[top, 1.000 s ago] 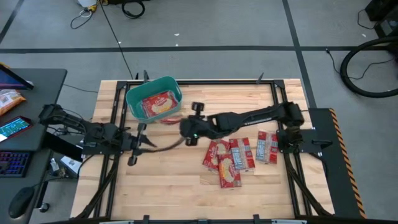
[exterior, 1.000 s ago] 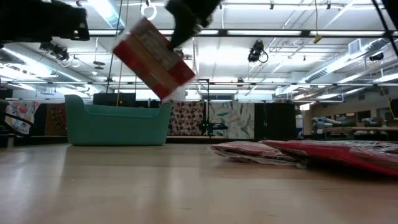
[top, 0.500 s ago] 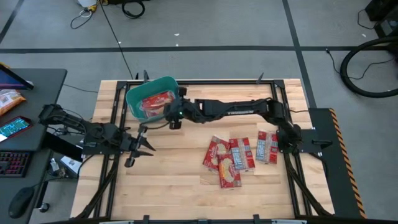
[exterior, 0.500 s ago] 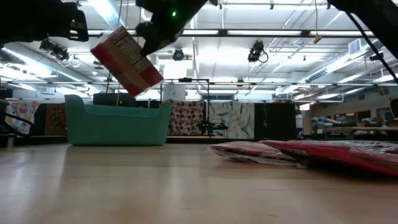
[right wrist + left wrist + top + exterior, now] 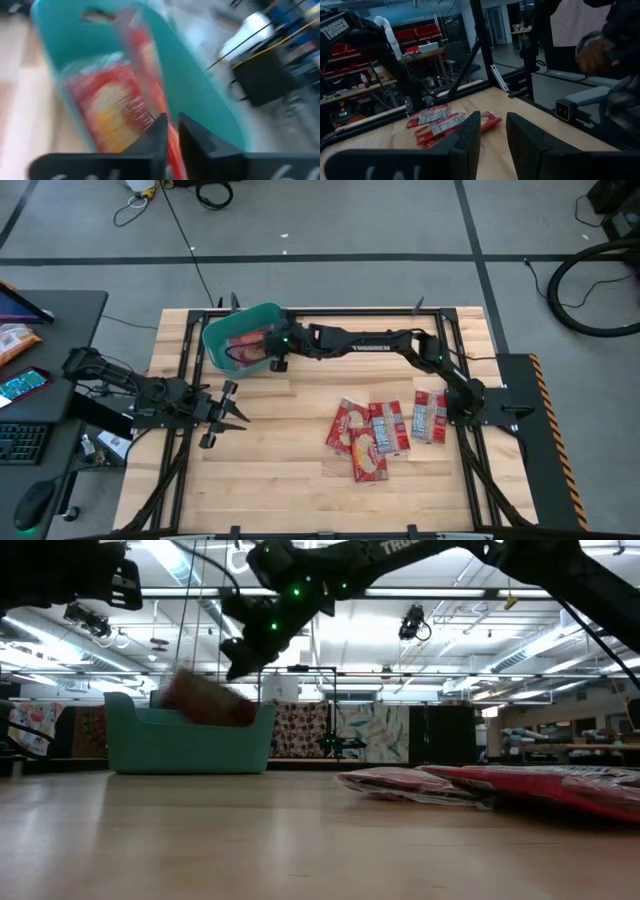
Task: Sort popcorn bags into baskets
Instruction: Put the red popcorn bag into the green bin
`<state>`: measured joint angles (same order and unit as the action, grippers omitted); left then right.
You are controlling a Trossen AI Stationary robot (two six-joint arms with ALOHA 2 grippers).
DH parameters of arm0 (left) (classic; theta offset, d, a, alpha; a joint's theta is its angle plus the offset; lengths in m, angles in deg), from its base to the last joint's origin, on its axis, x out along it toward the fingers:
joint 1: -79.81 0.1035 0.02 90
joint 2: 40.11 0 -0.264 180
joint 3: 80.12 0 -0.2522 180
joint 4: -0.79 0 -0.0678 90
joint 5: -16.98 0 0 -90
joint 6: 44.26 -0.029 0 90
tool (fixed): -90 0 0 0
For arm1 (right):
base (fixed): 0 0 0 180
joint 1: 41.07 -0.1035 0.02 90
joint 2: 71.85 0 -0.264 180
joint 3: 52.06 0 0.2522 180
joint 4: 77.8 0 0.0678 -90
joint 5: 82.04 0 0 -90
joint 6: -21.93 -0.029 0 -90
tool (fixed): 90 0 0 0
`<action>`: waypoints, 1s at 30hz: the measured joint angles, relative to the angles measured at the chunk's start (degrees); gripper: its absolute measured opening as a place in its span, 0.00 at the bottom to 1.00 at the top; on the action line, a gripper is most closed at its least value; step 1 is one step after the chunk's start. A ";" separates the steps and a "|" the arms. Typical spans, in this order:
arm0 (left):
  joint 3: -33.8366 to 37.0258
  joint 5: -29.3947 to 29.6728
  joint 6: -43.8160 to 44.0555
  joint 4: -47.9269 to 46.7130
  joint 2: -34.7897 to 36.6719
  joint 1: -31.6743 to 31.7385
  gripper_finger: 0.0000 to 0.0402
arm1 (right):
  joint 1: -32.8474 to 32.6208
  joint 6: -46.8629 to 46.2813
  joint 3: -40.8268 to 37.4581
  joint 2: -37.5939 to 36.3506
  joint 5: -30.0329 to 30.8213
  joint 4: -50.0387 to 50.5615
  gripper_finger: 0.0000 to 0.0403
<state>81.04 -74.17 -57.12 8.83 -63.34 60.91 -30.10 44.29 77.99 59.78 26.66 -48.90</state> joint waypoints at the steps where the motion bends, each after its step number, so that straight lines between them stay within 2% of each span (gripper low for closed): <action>1: 0.00 0.01 0.00 -0.18 0.00 0.00 0.24 | 0.12 -1.11 0.00 0.28 -0.64 1.63 0.16; 6: 0.00 0.00 -0.17 -0.41 0.00 0.00 0.24 | -0.94 -4.03 -0.02 -0.02 -0.42 8.09 0.34; 11: 0.00 0.23 -0.20 -0.43 0.00 0.03 0.24 | -3.52 -5.54 -0.02 -3.44 0.75 11.99 0.43; 17: 0.00 3.97 -0.19 -0.84 0.00 0.04 0.24 | -8.32 -7.55 -0.01 -8.33 6.96 19.80 0.44; 22: 0.00 4.11 -0.17 -1.13 0.00 0.02 0.24 | -11.55 -16.64 0.02 -11.27 8.11 30.79 0.43; 30: 0.00 4.11 0.24 -1.13 0.00 0.02 0.24 | -14.72 -32.61 -0.81 -11.52 8.16 53.17 0.43</action>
<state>81.04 -70.06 -56.88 7.70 -63.34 60.94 -44.82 11.68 77.18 48.26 34.81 4.28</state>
